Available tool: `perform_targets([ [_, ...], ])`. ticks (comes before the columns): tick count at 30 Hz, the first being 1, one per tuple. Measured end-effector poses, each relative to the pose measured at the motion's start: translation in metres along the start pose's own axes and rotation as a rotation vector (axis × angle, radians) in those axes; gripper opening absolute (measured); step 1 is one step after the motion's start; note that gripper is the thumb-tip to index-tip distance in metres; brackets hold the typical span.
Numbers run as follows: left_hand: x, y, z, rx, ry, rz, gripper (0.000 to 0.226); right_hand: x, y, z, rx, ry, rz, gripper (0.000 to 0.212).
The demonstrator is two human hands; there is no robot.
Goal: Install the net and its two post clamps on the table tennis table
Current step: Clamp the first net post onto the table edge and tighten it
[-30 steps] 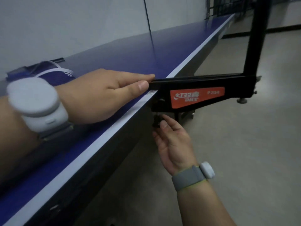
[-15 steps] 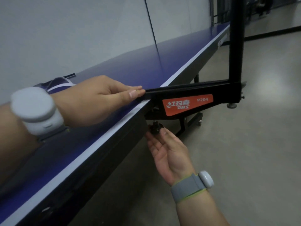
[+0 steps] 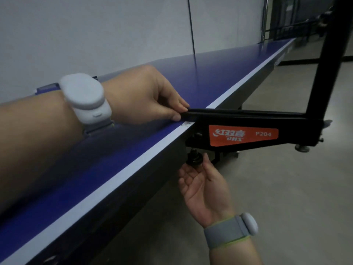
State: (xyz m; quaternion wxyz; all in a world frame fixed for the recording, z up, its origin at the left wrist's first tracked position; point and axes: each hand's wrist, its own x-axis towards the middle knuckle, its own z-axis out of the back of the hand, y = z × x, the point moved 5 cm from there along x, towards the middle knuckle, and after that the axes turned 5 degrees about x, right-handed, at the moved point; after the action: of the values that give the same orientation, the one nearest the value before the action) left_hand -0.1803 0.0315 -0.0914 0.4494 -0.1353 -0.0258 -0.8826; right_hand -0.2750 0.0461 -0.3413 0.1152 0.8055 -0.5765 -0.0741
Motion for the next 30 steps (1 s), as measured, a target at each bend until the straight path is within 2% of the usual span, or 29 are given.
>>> perform_targets([
  [9,0.001,0.007,-0.004,-0.052,-0.009,-0.013,0.011,0.005,0.002,0.003,-0.076,-0.032,-0.006,0.053],
  [14,0.002,0.008,-0.004,-0.051,-0.006,-0.002,0.012,0.006,0.004,0.004,-0.049,0.017,0.092,0.03],
  [15,0.002,0.009,-0.005,-0.056,-0.001,0.004,0.013,0.008,0.002,0.005,-0.054,0.009,0.075,0.032],
  [18,0.002,0.009,-0.005,-0.065,-0.002,0.013,0.013,0.011,-0.006,0.002,-0.068,-0.017,-0.021,0.057],
  [20,0.0,0.01,-0.004,-0.071,-0.001,0.013,0.014,0.011,-0.009,0.001,-0.058,-0.01,-0.049,0.061],
  [25,0.0,0.008,-0.006,-0.08,0.009,0.017,0.015,0.007,0.0,0.003,-0.001,0.035,0.053,0.031],
  [26,0.0,0.008,-0.006,-0.095,0.011,0.023,0.015,0.007,-0.002,0.001,-0.016,0.036,0.034,0.031],
  [30,0.0,0.011,-0.004,-0.127,0.01,0.042,0.015,0.006,-0.008,-0.007,-0.079,-0.017,-0.067,0.063],
])
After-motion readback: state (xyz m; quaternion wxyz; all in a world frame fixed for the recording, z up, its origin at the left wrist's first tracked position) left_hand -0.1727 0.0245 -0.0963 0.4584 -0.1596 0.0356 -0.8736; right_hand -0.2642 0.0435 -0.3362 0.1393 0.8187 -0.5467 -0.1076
